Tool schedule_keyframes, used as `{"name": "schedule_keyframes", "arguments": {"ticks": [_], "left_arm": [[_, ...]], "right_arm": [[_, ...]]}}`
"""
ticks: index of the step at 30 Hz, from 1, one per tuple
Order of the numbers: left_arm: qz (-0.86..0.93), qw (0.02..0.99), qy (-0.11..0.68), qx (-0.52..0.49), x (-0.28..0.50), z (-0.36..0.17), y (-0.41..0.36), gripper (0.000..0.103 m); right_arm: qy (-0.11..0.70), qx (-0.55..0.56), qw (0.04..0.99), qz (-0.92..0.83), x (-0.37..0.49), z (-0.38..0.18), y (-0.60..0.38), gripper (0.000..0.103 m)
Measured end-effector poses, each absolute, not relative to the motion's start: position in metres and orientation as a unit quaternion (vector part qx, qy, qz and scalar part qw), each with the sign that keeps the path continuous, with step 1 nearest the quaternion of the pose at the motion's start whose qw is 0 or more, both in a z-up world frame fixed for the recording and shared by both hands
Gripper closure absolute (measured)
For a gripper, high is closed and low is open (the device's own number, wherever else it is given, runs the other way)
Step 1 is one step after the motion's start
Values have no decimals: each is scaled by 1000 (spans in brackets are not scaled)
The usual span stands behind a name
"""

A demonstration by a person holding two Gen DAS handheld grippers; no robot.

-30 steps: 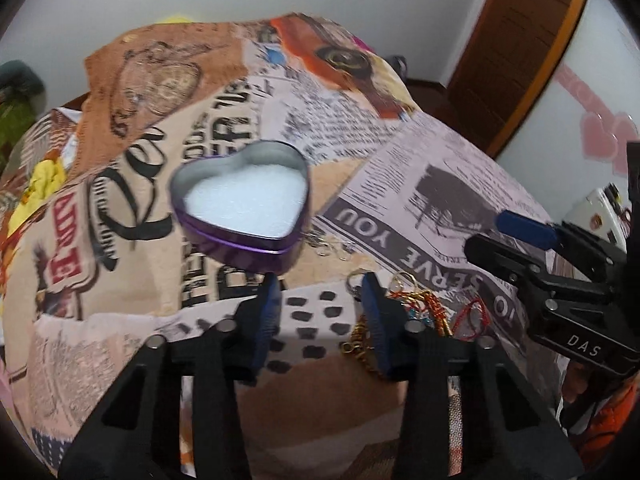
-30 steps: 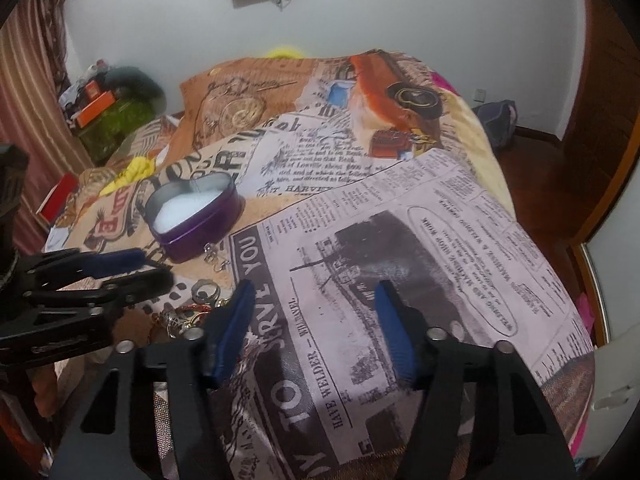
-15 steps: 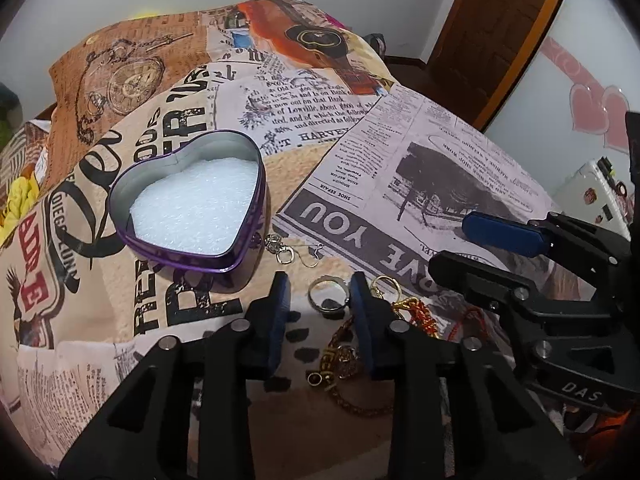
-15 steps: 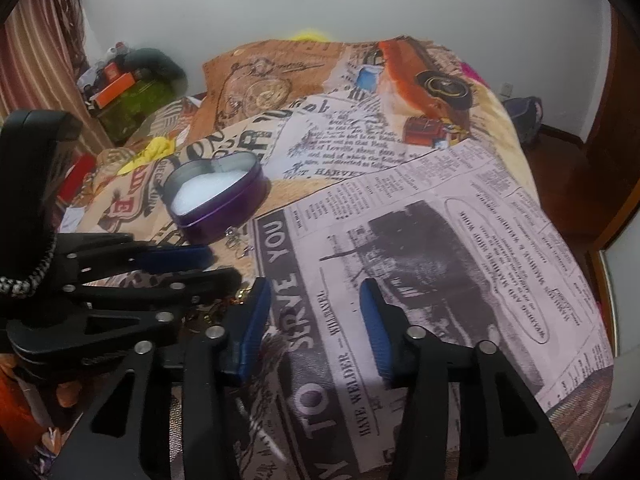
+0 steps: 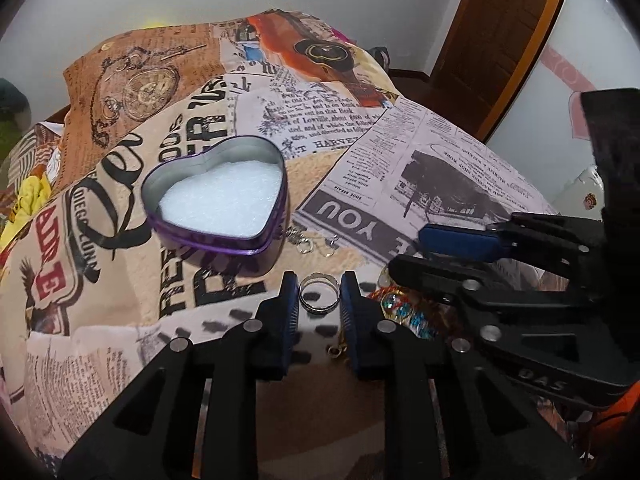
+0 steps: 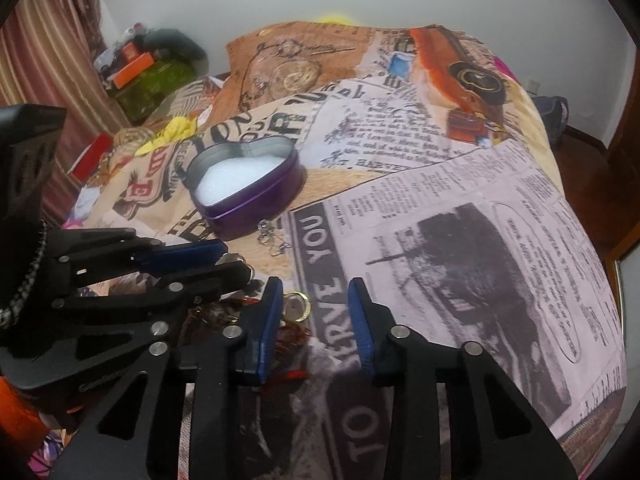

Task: Organize jewelry
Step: 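Lift the ring with the left tool and carry it over the heart tin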

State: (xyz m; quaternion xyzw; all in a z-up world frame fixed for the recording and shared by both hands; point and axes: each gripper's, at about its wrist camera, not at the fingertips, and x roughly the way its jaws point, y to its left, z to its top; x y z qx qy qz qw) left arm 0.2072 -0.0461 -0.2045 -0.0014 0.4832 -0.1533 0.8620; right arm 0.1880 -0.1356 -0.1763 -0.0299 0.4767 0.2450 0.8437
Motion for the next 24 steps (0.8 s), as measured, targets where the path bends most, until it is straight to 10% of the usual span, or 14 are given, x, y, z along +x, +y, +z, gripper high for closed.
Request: {"name": "schedule_keyframes", "arguments": {"ticks": [24], "left_arm": [[-136, 884, 447, -13, 188, -181, -31, 82]], "right_arm": [[472, -43, 850, 229, 187, -170, -132, 88]]}}
